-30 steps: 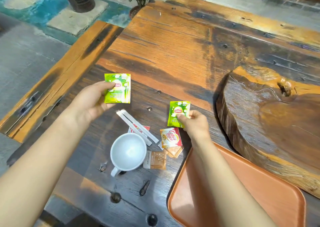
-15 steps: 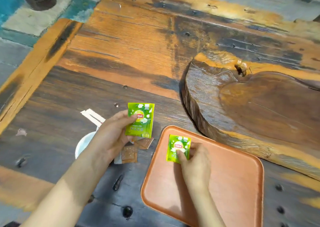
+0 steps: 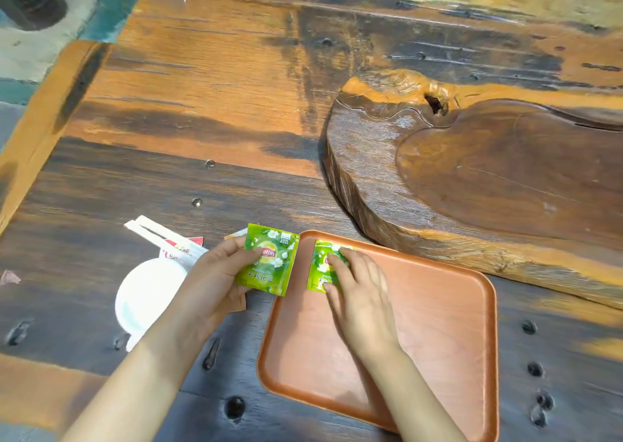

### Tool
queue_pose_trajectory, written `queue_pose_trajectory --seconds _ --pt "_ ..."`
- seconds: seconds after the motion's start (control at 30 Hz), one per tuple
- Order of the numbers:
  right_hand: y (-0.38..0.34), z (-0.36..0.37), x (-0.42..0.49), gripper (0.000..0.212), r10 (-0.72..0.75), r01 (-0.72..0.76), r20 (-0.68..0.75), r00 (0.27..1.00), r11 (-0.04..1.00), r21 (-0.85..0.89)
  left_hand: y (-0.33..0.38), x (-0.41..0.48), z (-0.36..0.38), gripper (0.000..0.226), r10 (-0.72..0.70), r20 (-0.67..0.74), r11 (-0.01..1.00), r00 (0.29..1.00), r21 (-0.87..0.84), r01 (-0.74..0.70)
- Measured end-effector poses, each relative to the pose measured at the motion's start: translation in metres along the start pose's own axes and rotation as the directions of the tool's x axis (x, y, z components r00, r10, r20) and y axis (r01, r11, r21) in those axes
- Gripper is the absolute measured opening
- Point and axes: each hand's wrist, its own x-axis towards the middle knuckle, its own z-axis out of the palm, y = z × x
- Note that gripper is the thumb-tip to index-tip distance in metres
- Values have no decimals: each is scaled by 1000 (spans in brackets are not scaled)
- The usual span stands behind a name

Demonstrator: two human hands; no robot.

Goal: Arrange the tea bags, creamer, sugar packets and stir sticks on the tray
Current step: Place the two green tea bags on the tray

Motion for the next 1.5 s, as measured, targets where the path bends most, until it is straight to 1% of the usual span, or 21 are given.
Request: queue_pose_trajectory --seconds 0.17,0.33,0.4,0.47,0.53,0.6,0.63,0.7,0.77,0.83,0.87,0.97,1.17,1.2,1.23,1.27,1.3,1.33,1.37,1.43,1.5 --pt "0 3 0 44 -6 6 -17 1000 1000 3 -10 1 5 15 -22 -9 998 1000 53 23" --pt "1 1 4 45 -9 9 16 1000 1000 30 -15 2 13 15 19 -13 991 1000 135 -17" --pt "1 -3 3 44 0 -2 16 1000 996 87 -16 2 16 14 38 -12 982 999 187 -35" --pt "-1 -9 2 41 28 -24 -18 999 978 209 -16 2 20 17 71 -9 972 997 223 -67" --pt "-8 -19 1 34 82 -56 -40 996 896 441 -17 1 24 19 95 11 967 995 236 -95" --pt "-16 -26 1 20 146 -113 4 989 745 657 -19 -1 30 20 108 50 968 993 222 -116" --pt "-20 -29 1 20 182 -156 42 982 678 719 -20 -2 34 20 106 70 971 992 207 -118" --pt "-23 -30 0 28 277 -260 126 952 524 811 -23 -5 41 20 85 90 981 992 167 -99" --pt "-21 -33 -2 27 390 -334 213 896 274 902 -27 -7 48 20 46 98 994 994 93 -55" --pt "-15 -37 -4 19 467 -333 260 845 78 940 -31 -10 53 21 -1 105 1000 994 30 -2" --pt "-11 -38 -6 16 490 -329 275 827 26 944 -33 -11 55 21 -21 120 1000 993 23 18" --pt "-5 -42 -12 15 500 -342 296 814 1 940 -40 -16 59 18 -64 151 997 986 46 57" --pt "-3 -39 -29 10 534 -366 338 775 -57 929 -56 -21 75 18 -112 75 992 991 -42 115" --pt "-1 -38 -32 9 545 -373 335 769 -44 927 -57 -21 77 20 -85 51 996 995 0 85" --pt "1 -37 -33 9 575 -375 318 754 -20 927 -57 -19 77 23 -11 8 993 1000 119 10" --pt "5 -37 -34 12 619 -380 292 729 11 925 -56 -15 75 26 125 -32 946 992 306 -110" --pt "11 -36 -33 14 665 -391 263 699 47 919 -53 -11 71 29 292 -38 830 956 506 -234" --pt "17 -36 -31 17 699 -409 241 673 80 909 -51 -6 67 33 445 2 670 896 663 -334" --pt "23 -35 -29 19 714 -434 230 661 114 894 -50 -2 64 34 540 75 508 839 765 -395" --pt "29 -34 -21 20 682 -485 243 690 186 855 -54 5 63 35 555 223 275 801 860 -430" --pt "27 -32 -13 20 623 -521 259 738 282 806 -63 12 64 36 496 308 184 812 876 -445"
